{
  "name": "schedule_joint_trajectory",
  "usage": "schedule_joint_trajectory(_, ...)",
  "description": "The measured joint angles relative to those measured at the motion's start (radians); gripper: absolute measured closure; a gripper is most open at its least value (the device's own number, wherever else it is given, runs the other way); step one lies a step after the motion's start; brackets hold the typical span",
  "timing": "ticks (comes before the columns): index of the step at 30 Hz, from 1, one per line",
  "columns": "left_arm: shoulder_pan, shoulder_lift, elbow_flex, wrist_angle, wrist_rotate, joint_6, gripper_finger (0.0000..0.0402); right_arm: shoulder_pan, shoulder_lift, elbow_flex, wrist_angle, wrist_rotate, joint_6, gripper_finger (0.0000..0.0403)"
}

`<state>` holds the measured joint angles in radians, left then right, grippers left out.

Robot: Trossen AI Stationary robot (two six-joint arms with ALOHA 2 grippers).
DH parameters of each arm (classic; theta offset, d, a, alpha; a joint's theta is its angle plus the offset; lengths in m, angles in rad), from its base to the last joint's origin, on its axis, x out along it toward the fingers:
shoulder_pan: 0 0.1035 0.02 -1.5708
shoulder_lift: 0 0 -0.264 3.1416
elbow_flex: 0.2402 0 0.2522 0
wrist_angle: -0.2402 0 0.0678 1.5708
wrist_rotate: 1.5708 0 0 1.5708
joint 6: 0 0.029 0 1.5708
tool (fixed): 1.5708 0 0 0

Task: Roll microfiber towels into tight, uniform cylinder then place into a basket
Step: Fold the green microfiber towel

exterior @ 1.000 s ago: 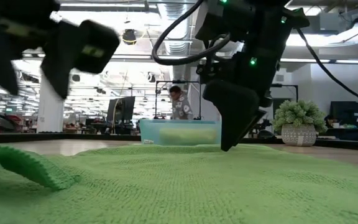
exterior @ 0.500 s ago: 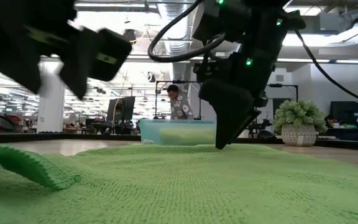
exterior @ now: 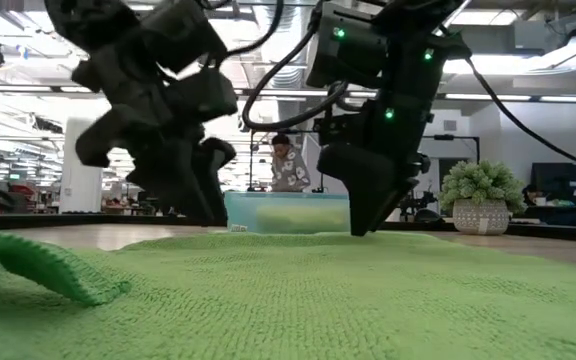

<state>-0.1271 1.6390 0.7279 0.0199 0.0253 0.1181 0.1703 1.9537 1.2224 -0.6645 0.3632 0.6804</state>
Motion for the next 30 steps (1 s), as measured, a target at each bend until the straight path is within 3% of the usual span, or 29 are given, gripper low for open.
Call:
schedule_joint_trajectory(8,0.095,0.0,-0.061,0.035,0.022,-0.022,0.0262,0.031,0.0,0.0,-0.073,-0.047,0.089,0.0182)
schedule_joint_trajectory(15,0.16,0.0,-0.066,0.044,0.023,-0.005,0.0262,-0.003,0.0,0.0,-0.093,0.007,0.097,0.0182)
schedule_joint_trajectory(26,0.27,0.0,-0.066,0.061,0.192,-0.002,0.0262,-0.107,0.0,0.0,-0.091,0.013,0.097,0.0182)
schedule_joint_trajectory(30,0.282,0.0,-0.066,0.059,0.195,-0.002,0.0262,-0.113,0.0,0.0,-0.09,0.013,0.074,0.0182)
